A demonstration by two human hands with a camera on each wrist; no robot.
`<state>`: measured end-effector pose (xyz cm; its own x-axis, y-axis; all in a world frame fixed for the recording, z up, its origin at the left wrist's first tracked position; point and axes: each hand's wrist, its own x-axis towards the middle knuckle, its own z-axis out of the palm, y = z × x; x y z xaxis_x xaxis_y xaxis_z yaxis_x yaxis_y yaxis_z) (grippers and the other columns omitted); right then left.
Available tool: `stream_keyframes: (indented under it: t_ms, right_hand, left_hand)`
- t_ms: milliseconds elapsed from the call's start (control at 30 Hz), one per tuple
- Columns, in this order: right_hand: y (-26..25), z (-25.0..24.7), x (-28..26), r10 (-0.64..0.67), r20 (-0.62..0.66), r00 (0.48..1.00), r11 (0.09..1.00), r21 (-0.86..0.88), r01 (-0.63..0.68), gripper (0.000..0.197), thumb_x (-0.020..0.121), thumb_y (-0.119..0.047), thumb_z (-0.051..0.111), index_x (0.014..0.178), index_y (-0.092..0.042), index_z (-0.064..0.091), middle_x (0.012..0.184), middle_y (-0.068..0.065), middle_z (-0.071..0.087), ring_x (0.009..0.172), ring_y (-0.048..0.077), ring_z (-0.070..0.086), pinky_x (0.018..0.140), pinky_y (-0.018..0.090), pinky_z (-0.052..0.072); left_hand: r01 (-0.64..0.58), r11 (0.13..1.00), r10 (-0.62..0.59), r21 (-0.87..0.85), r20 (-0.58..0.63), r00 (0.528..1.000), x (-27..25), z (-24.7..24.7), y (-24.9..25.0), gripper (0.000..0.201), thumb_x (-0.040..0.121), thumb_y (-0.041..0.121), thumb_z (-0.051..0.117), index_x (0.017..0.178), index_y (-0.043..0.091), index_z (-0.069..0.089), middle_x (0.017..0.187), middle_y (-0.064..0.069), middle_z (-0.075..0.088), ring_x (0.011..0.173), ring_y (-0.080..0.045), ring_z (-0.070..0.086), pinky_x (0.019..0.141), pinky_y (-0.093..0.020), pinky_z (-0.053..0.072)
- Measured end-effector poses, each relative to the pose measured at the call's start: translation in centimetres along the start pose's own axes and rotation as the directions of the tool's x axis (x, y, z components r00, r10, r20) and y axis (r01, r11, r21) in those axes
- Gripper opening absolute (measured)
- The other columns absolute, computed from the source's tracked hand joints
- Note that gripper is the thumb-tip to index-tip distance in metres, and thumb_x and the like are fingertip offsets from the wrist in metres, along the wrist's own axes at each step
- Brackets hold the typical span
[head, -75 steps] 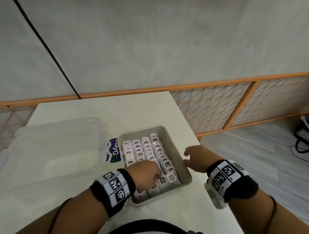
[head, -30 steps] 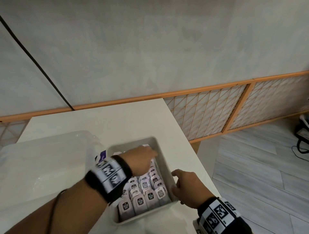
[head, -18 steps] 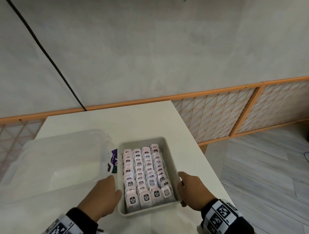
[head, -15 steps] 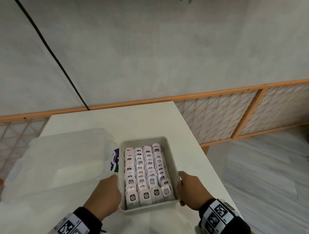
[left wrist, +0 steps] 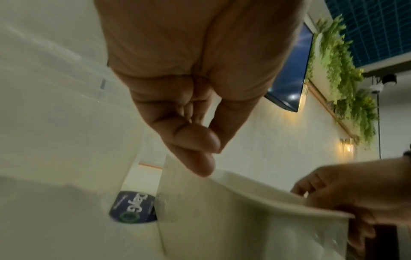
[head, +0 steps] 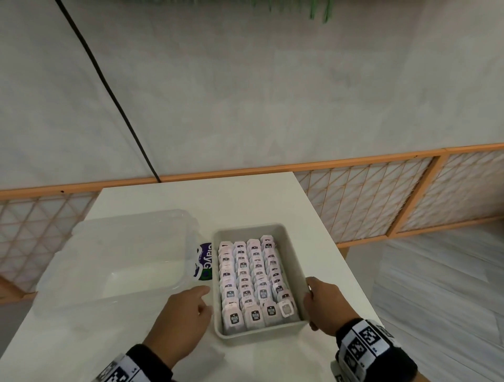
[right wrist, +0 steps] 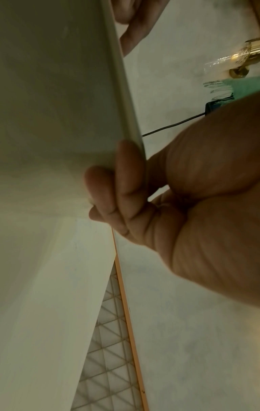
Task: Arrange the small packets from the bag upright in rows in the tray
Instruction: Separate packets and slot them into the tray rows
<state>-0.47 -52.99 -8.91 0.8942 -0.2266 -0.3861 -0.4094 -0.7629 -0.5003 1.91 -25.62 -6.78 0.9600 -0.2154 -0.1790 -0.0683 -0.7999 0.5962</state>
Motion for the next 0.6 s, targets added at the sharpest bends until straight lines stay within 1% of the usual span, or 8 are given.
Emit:
stream_keyframes:
  t_ms: [67, 133, 233, 300, 367, 467, 600]
  right_hand:
    - [0.2, -0.1, -0.2, 0.01, -0.007, 1.0, 1.0, 0.009, -0.01, 0.023, 0.093, -0.009, 0.033, 0.105, -0.01, 0.053, 0.081, 0.01, 0.064, 0.052, 0.021, 0.066, 0.039, 0.019, 0.045]
    - [0.4, -0.2, -0.5, 0.018, -0.018, 1.0, 1.0, 0.015, -0.017, 0.025, 0.093, -0.009, 0.032, 0.105, -0.01, 0.053, 0.079, 0.009, 0.064, 0.049, 0.019, 0.064, 0.038, 0.018, 0.043]
    - [0.5, -0.3, -0.7, 0.03, -0.022, 0.999, 0.999, 0.011, -0.03, 0.025, 0.092, -0.009, 0.032, 0.105, -0.009, 0.054, 0.074, 0.007, 0.062, 0.046, 0.017, 0.06, 0.038, 0.016, 0.04]
    - [0.5, -0.4, -0.8, 0.037, -0.023, 0.999, 0.999, 0.004, -0.037, 0.026, 0.092, -0.008, 0.031, 0.105, -0.009, 0.053, 0.074, 0.007, 0.061, 0.046, 0.017, 0.06, 0.038, 0.017, 0.04]
    - [0.6, -0.6, -0.7, 0.046, -0.036, 0.998, 0.999, -0.005, -0.046, 0.026, 0.091, -0.008, 0.031, 0.105, -0.01, 0.053, 0.076, 0.008, 0.061, 0.046, 0.017, 0.059, 0.036, 0.017, 0.038]
    - [0.9, -0.7, -0.6, 0.064, -0.059, 0.996, 0.998, -0.022, -0.066, 0.029, 0.09, -0.006, 0.03, 0.105, -0.011, 0.053, 0.081, 0.009, 0.062, 0.048, 0.019, 0.061, 0.036, 0.017, 0.039]
    - [1.0, -0.6, -1.0, 0.079, -0.06, 0.995, 0.996, -0.045, -0.081, 0.026, 0.09, -0.006, 0.03, 0.101, -0.011, 0.053, 0.084, 0.009, 0.062, 0.051, 0.02, 0.063, 0.037, 0.017, 0.039]
  left_hand:
    - [0.004, 1.0, -0.005, -0.024, -0.039, 0.999, -0.8, -0.9, -0.2, 0.037, 0.09, 0.028, 0.057, 0.127, 0.026, 0.056, 0.083, 0.012, 0.067, 0.073, -0.006, 0.063, 0.074, -0.017, 0.045]
    - [0.012, 0.999, -0.014, -0.029, -0.064, 0.998, -1.6, -1.8, -0.7, 0.031, 0.09, 0.03, 0.059, 0.121, 0.03, 0.06, 0.084, 0.014, 0.065, 0.073, -0.005, 0.062, 0.075, -0.017, 0.045]
    - [0.03, 0.999, -0.031, -0.035, -0.052, 0.998, -2.9, -2.8, -1.4, 0.022, 0.089, 0.032, 0.06, 0.109, 0.039, 0.06, 0.084, 0.016, 0.064, 0.07, -0.004, 0.062, 0.074, -0.017, 0.045]
    - [0.054, 0.997, -0.057, -0.05, -0.043, 0.997, -3.7, -3.2, -1.9, 0.016, 0.087, 0.033, 0.063, 0.097, 0.044, 0.059, 0.08, 0.016, 0.065, 0.067, -0.004, 0.063, 0.072, -0.016, 0.046]
    - [0.082, 0.995, -0.085, -0.056, -0.047, 0.995, -4.1, -3.3, -2.5, 0.019, 0.085, 0.032, 0.065, 0.087, 0.049, 0.056, 0.076, 0.015, 0.066, 0.063, -0.004, 0.063, 0.068, -0.015, 0.044]
    - [0.109, 0.993, -0.111, -0.051, -0.036, 0.993, -4.4, -3.2, -3.2, 0.022, 0.085, 0.033, 0.065, 0.083, 0.051, 0.054, 0.075, 0.016, 0.066, 0.063, -0.004, 0.064, 0.066, -0.014, 0.042]
    - [0.097, 0.995, -0.096, -0.032, 0.008, 0.995, -4.6, -2.7, -3.8, 0.025, 0.084, 0.033, 0.066, 0.081, 0.053, 0.052, 0.077, 0.016, 0.067, 0.065, -0.003, 0.063, 0.067, -0.013, 0.043]
